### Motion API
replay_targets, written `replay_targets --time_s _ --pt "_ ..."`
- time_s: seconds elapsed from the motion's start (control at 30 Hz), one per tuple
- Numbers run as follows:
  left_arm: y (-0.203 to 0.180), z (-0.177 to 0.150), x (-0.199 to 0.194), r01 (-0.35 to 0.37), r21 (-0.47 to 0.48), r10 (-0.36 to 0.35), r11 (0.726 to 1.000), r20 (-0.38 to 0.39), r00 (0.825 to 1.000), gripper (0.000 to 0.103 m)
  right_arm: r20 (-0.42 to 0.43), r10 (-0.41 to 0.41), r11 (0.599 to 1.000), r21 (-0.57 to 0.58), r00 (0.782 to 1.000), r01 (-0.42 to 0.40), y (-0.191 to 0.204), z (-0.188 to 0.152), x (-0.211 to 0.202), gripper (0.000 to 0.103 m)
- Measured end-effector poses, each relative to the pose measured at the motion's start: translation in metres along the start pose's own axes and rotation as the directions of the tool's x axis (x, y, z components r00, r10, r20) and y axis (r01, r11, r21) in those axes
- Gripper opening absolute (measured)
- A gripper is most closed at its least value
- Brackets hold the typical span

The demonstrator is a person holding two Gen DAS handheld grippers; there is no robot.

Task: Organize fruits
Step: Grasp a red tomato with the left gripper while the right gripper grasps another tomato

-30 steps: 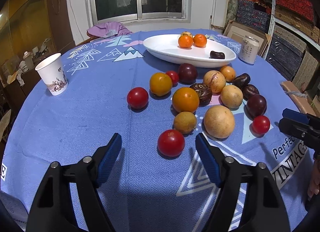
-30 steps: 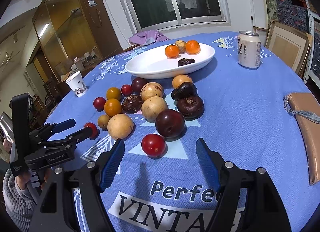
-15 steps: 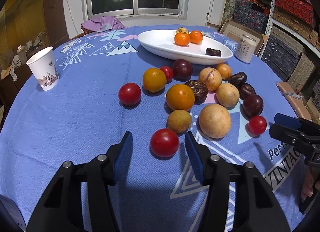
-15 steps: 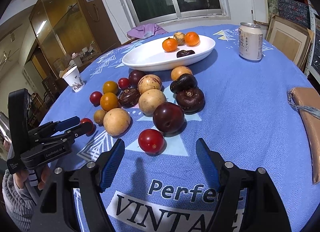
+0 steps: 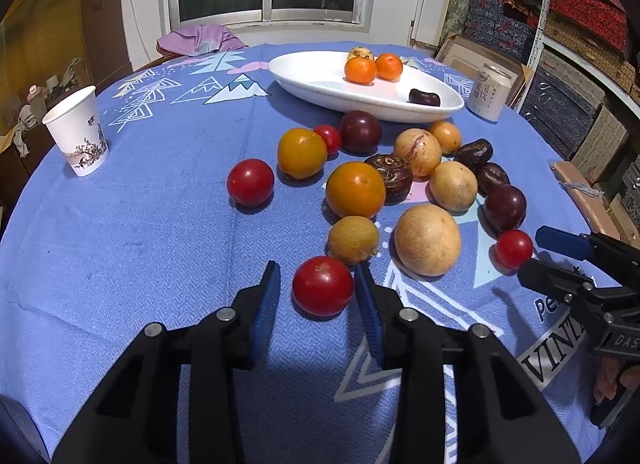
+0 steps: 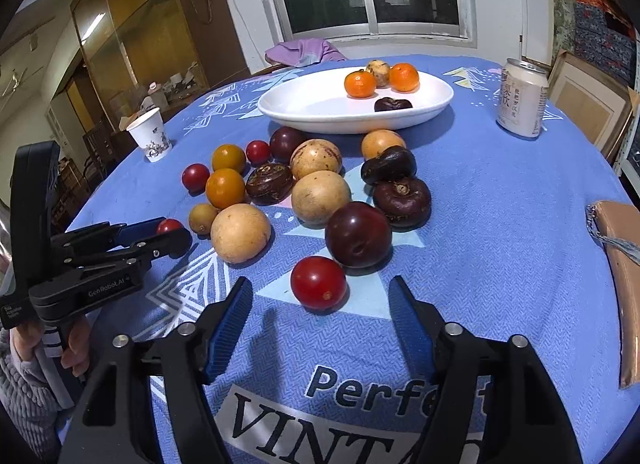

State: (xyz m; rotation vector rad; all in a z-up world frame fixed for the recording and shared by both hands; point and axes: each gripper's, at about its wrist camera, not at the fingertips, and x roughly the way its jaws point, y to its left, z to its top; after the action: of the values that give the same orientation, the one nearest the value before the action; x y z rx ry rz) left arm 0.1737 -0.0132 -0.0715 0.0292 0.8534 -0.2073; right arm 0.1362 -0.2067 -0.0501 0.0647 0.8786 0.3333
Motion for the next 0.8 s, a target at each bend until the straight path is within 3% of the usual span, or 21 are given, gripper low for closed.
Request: replay_targets --time_s 0.1,0.43,0.53,0.8 --pt "-0.001 -0.001 0.001 0.005 0.005 -0.005 1.0 -0.004 1.0 0.032 -0.027 0.015 1.0 -0.005 1.0 -0.015 0.001 0.001 0.006 0.048" --pt "-0.001 -0.002 0.001 0.019 0.002 -0.019 1.0 -0.012 1.0 0.03 -0.044 0.033 0.999 0.031 0.998 -0.031 -0.004 0.003 0.012 0.039" --pt "0.0 -0.002 0.001 0.022 -0.002 -0.022 1.0 -0.011 1.0 0.029 -0.044 0.038 0.999 0.03 0.998 -0.036 -0.005 0.004 0.013 0.031" --pt "0.001 -0.003 -0.008 0.016 -0.009 -0.016 1.0 0.024 1.0 0.029 -0.016 0.068 0.997 0.036 0.998 -0.067 -0.006 0.002 0.005 0.031"
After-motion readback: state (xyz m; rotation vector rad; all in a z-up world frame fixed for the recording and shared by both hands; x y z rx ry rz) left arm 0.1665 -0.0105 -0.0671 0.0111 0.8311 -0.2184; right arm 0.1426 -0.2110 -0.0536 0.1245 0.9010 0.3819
